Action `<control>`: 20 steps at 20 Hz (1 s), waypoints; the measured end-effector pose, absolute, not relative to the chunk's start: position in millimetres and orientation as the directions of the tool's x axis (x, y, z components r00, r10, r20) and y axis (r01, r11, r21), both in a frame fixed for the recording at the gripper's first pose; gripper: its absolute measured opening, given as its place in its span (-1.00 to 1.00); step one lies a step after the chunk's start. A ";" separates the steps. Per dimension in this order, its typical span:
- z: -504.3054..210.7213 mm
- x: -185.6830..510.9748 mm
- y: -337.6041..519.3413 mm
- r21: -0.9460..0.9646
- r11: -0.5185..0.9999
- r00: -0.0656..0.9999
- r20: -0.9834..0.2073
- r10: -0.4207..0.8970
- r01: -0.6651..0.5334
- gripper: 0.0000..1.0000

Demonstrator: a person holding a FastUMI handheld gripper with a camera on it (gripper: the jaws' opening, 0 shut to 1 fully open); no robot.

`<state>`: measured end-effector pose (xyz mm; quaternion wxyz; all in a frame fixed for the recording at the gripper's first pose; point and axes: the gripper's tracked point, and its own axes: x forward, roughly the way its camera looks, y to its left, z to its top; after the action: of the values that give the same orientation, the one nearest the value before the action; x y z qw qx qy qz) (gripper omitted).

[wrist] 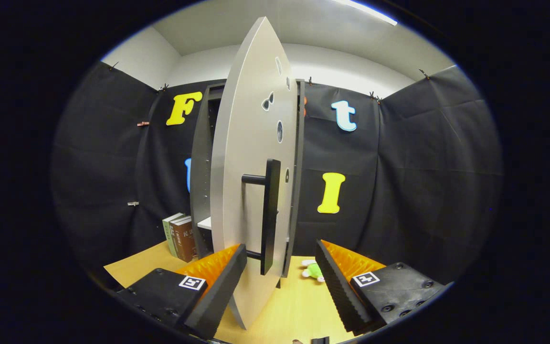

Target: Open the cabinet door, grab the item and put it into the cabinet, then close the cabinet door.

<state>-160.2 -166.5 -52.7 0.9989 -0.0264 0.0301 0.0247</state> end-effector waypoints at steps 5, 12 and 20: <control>-59.3 -130.8 -87.0 0.000 0.999 0.997 -0.053 0.052 -0.052 0.92; -78.6 -103.2 -2.2 -0.046 0.994 0.993 -0.071 0.094 -0.098 0.96; -48.9 -96.0 -0.9 -0.059 0.998 0.999 -0.035 0.027 -0.029 0.96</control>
<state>-96.0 -0.9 -48.9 0.9993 -0.0296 0.0170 0.0138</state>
